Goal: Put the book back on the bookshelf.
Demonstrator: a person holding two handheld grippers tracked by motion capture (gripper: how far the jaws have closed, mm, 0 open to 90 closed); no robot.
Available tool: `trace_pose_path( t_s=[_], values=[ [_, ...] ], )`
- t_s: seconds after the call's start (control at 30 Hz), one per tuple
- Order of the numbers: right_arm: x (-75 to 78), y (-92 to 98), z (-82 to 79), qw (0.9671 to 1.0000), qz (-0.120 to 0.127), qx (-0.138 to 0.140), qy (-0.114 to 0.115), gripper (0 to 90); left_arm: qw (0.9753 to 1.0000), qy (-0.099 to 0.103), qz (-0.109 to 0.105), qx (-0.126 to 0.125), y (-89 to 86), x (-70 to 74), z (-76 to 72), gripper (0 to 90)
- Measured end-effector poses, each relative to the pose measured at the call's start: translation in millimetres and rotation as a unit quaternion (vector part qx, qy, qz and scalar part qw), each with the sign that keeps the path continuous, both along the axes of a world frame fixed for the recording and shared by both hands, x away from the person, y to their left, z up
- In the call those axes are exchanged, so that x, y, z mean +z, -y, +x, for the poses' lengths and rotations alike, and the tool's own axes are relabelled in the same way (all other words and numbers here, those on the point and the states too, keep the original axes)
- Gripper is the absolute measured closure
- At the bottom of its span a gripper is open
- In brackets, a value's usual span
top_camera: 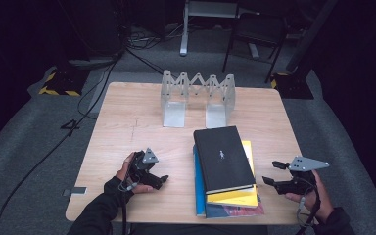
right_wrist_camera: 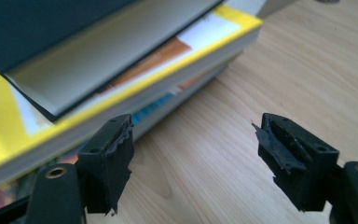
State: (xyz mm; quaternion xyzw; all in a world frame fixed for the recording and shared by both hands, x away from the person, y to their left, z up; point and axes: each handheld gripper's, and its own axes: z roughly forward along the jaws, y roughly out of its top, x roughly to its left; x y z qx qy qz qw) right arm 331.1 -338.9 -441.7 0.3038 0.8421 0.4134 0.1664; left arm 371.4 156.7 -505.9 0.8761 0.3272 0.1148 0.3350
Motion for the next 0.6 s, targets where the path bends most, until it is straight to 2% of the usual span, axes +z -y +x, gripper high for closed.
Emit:
trace_pose_path(
  t_s=[0.23,0.33,0.5,0.57,0.6],
  values=[
    [24.6,-17.2,-3.4,0.9995,0.006,0.019,0.023,26.4,1.0000,-0.002,0.001,0.000,4.3,0.3,1.5,0.2],
    [32.8,-27.5,-4.0,0.9992,0.007,0.031,0.025,26.4,1.0000,0.000,0.002,-0.006,8.2,0.2,4.1,0.2],
    [34.4,-47.7,-1.1,0.9983,0.006,0.057,0.011,25.4,1.0000,0.001,0.002,-0.007,13.1,0.6,7.9,0.5],
    [33.1,-54.9,1.9,0.9977,0.018,0.065,-0.005,24.7,1.0000,-0.002,0.000,-0.002,15.2,1.4,10.9,1.9],
    [33.1,-54.9,1.9,0.9977,0.018,0.065,-0.005,24.7,1.0000,-0.002,0.000,-0.002,15.2,1.4,10.9,3.9]
  ],
)
